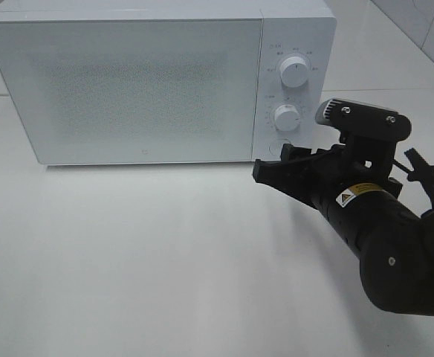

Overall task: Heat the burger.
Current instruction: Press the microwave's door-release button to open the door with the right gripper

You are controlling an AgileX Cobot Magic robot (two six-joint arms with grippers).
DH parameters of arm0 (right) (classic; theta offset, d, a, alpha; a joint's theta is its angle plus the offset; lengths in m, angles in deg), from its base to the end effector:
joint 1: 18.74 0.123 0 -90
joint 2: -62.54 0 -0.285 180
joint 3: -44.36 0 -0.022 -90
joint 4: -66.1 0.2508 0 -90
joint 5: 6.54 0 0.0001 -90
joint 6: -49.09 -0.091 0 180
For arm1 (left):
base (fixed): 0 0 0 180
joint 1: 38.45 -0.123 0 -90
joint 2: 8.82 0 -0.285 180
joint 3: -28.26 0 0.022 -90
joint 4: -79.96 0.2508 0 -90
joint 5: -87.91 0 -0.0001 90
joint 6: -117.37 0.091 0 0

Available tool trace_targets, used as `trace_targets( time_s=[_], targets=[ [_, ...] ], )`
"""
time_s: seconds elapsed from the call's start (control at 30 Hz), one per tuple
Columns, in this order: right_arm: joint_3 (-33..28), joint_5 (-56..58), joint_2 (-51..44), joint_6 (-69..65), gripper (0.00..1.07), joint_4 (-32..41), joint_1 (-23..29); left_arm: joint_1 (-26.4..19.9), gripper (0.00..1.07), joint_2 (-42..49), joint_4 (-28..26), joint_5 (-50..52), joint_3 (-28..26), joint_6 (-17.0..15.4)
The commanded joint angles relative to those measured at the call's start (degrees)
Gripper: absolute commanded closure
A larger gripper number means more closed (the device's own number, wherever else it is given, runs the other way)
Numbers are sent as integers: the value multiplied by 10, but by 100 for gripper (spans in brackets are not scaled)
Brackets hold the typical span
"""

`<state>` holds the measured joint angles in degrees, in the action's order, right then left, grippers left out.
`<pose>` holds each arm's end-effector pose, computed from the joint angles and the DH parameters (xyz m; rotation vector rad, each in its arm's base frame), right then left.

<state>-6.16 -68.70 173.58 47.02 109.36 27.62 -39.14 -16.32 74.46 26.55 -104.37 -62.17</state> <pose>0.2273 0.1585 0.1362 0.1148 1.8178 0.2810 -0.0086 -0.0078 0.2825 0.0024 2.0264 -0.1018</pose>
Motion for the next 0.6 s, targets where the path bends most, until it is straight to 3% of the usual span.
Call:
trace_targets(
  time_s=[0.03,0.07,0.1,0.23,0.43,0.6],
  targets=[
    [5,1,2,-116,79,-1,0,-1,23,5,-3,0,2,-5],
    [5,1,2,-187,86,-2,-1,-1,23,5,-3,0,2,-5],
    [5,1,2,-187,86,-2,-1,-1,23,5,-3,0,2,-5],
    [5,1,2,-412,96,-9,-1,-1,23,5,-3,0,2,-5],
    [5,17,2,-595,107,-10,-1,-1,23,5,-3,0,2,-5],
    [5,18,2,-688,107,-7,-2,-1,23,5,-3,0,2,-5]
  ],
)
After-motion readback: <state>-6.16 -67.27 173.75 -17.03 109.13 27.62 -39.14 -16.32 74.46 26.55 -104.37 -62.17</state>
